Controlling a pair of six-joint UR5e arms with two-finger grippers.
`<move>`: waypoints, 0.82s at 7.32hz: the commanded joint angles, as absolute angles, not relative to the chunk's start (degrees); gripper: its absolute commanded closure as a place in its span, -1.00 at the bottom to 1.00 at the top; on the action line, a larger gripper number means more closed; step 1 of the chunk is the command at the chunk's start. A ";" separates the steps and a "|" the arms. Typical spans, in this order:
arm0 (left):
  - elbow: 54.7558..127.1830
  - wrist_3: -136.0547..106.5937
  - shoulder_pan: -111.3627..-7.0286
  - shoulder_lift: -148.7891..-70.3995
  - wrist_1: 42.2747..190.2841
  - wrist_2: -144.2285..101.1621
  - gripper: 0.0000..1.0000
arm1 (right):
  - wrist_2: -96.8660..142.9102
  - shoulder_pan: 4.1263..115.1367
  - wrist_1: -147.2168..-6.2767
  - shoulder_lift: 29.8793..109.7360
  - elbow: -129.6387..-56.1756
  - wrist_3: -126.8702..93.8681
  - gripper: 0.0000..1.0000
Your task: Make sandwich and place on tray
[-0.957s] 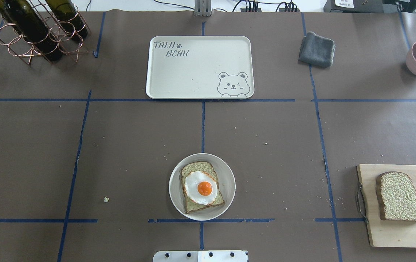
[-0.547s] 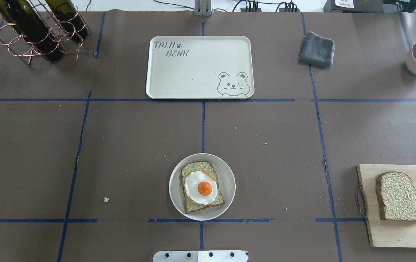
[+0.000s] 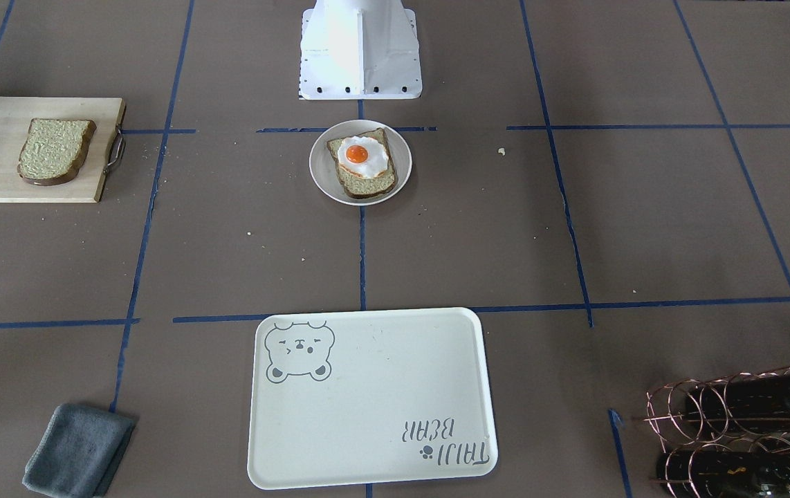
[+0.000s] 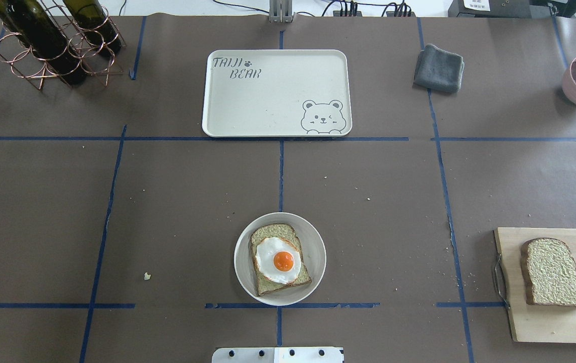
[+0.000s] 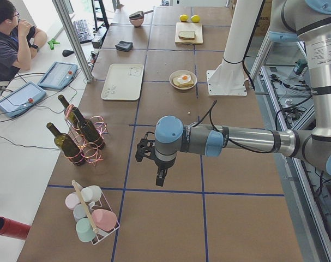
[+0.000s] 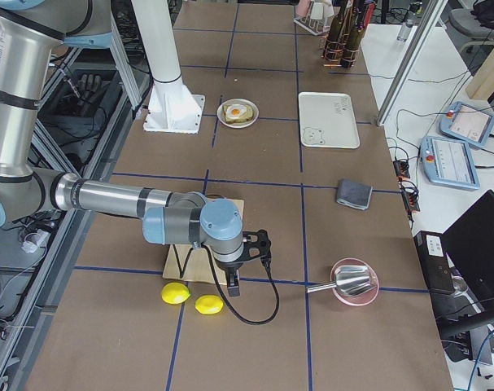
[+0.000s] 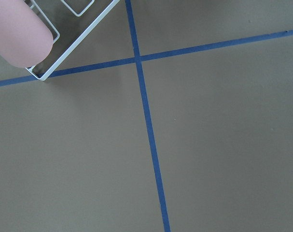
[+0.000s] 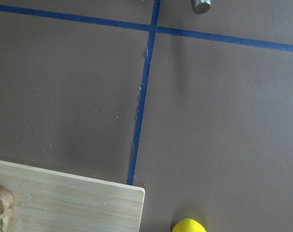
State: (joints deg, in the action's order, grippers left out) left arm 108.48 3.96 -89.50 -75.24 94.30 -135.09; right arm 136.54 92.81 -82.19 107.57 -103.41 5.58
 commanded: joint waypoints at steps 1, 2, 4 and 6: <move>108.63 3.96 -89.47 -75.23 94.39 -135.00 -1.00 | 140.09 92.73 -79.56 106.96 -104.49 -1.48 -1.00; 108.63 3.96 -89.47 -75.32 94.39 -135.09 -1.00 | 140.62 92.12 -70.58 108.53 -105.63 -1.93 -1.00; 108.63 3.96 -89.47 -75.32 95.09 -135.09 -1.00 | 145.25 87.23 -63.58 109.77 -105.73 -13.54 -1.00; 108.72 3.96 -89.47 -75.41 95.62 -135.00 -1.00 | 143.63 78.53 -49.66 111.17 -105.56 -32.16 -1.00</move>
